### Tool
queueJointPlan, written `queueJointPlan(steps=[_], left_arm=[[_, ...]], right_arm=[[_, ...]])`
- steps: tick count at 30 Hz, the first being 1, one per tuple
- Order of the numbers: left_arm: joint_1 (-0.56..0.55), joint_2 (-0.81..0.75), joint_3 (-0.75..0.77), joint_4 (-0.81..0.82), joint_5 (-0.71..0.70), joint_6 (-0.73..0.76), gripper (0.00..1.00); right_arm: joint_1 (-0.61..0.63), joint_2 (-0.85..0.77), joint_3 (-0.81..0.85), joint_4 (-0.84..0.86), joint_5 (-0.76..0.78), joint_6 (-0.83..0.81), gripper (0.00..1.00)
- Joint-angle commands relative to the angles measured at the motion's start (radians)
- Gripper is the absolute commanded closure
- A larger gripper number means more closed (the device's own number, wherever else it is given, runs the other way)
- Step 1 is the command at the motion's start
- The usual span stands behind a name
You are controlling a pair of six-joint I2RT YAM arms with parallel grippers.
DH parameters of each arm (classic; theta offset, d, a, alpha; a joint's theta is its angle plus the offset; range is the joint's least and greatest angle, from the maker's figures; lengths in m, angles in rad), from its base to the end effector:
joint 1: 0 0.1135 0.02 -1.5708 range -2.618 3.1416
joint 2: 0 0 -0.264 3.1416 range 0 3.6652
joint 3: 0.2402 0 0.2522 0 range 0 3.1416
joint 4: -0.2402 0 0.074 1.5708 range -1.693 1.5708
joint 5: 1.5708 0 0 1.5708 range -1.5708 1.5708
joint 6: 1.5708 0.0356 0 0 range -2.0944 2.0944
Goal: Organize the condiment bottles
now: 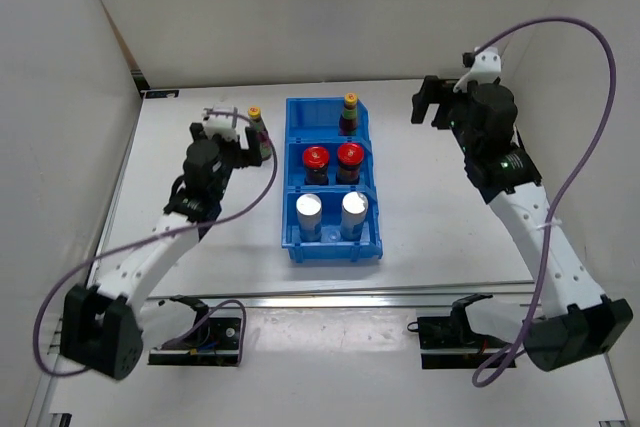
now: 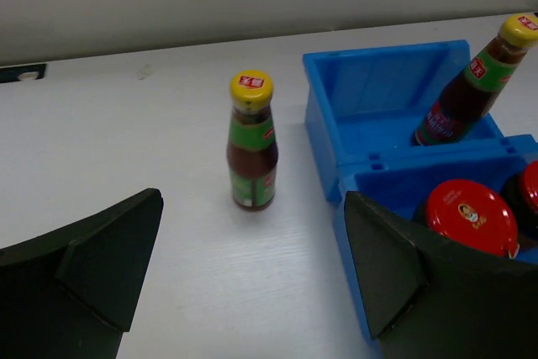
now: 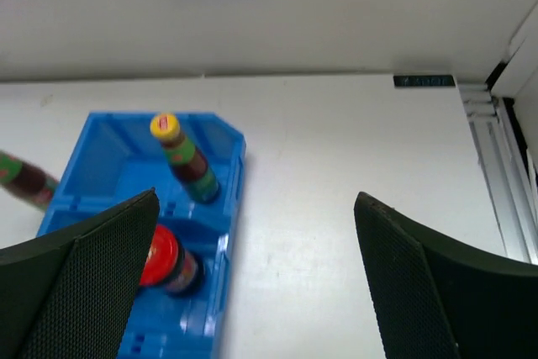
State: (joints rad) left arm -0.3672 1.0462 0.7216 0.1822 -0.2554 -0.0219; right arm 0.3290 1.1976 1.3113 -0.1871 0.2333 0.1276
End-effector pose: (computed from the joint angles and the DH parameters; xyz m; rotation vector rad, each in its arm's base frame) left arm 0.2332 -0.0801 0.3053 0.1056 1.7058 -0.0707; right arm 0.2569 0.0790 0.4388 0.0128 1.6445 0.1572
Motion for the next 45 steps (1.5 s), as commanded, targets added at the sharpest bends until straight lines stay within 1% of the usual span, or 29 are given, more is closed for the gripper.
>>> queueJointPlan(steps=[1, 2, 3, 6, 8, 12, 15, 17, 21, 25, 33, 35, 38, 39, 40, 41, 44, 45], left_arm=[[0.039, 0.162, 0.094, 0.117, 0.209, -0.055, 0.0], [0.039, 0.226, 0.095, 0.15, 0.22, -0.055, 0.0], [0.05, 0.259, 0.123, 0.192, 0.232, -0.055, 0.0], [0.068, 0.38, 0.185, 0.192, 0.254, -0.055, 0.0], [0.068, 0.426, 0.22, 0.216, 0.254, -0.055, 0.0], [0.068, 0.544, 0.297, 0.25, 0.254, -0.055, 0.0], [0.068, 0.618, 0.346, 0.25, 0.254, -0.055, 0.0], [0.068, 0.647, 0.381, 0.25, 0.213, -0.055, 0.0], [0.077, 0.699, 0.417, 0.25, 0.193, -0.055, 0.0], [0.097, 0.735, 0.417, 0.25, 0.173, -0.067, 0.0], [0.106, 0.753, 0.417, 0.269, 0.173, -0.089, 0.0], [0.117, 0.764, 0.417, 0.269, 0.173, -0.089, 0.01], [0.137, 0.782, 0.417, 0.269, 0.203, -0.089, 0.08], [0.137, 0.782, 0.427, 0.269, 0.217, -0.089, 0.16], [0.149, 0.782, 0.427, 0.269, 0.238, -0.098, 0.2], [0.16, 0.793, 0.427, 0.269, 0.26, -0.111, 0.3], [0.171, 0.793, 0.427, 0.269, 0.274, -0.121, 0.45], [0.171, 0.793, 0.427, 0.269, 0.284, -0.121, 0.52]], right_arm=[[-0.021, -0.045, -0.055, -0.075, -0.069, 0.039, 0.0], [-0.03, -0.076, -0.067, -0.106, -0.103, 0.04, 0.0], [-0.042, -0.091, -0.084, -0.117, -0.114, 0.049, 0.0], [-0.042, -0.151, -0.106, -0.175, -0.114, 0.04, 0.0], [-0.042, -0.203, -0.122, -0.196, -0.114, 0.04, 0.0], [-0.042, -0.297, -0.184, -0.196, -0.132, 0.061, 0.0], [-0.042, -0.308, -0.196, -0.196, -0.153, 0.061, 0.0], [-0.042, -0.308, -0.196, -0.196, -0.154, 0.07, 0.0], [-0.042, -0.308, -0.196, -0.207, -0.173, 0.07, 0.0], [-0.042, -0.308, -0.196, -0.207, -0.173, 0.07, 0.0], [-0.042, -0.308, -0.196, -0.216, -0.183, 0.07, 0.0], [-0.042, -0.308, -0.196, -0.216, -0.183, 0.07, 0.0], [-0.042, -0.308, -0.196, -0.226, -0.183, 0.07, 0.0], [-0.042, -0.308, -0.205, -0.226, -0.183, 0.07, 0.0], [-0.042, -0.308, -0.205, -0.235, -0.183, 0.07, 0.0], [-0.042, -0.308, -0.205, -0.235, -0.183, 0.07, 0.0], [-0.042, -0.308, -0.214, -0.244, -0.173, 0.07, 0.0], [-0.042, -0.317, -0.215, -0.253, -0.173, 0.07, 0.0]])
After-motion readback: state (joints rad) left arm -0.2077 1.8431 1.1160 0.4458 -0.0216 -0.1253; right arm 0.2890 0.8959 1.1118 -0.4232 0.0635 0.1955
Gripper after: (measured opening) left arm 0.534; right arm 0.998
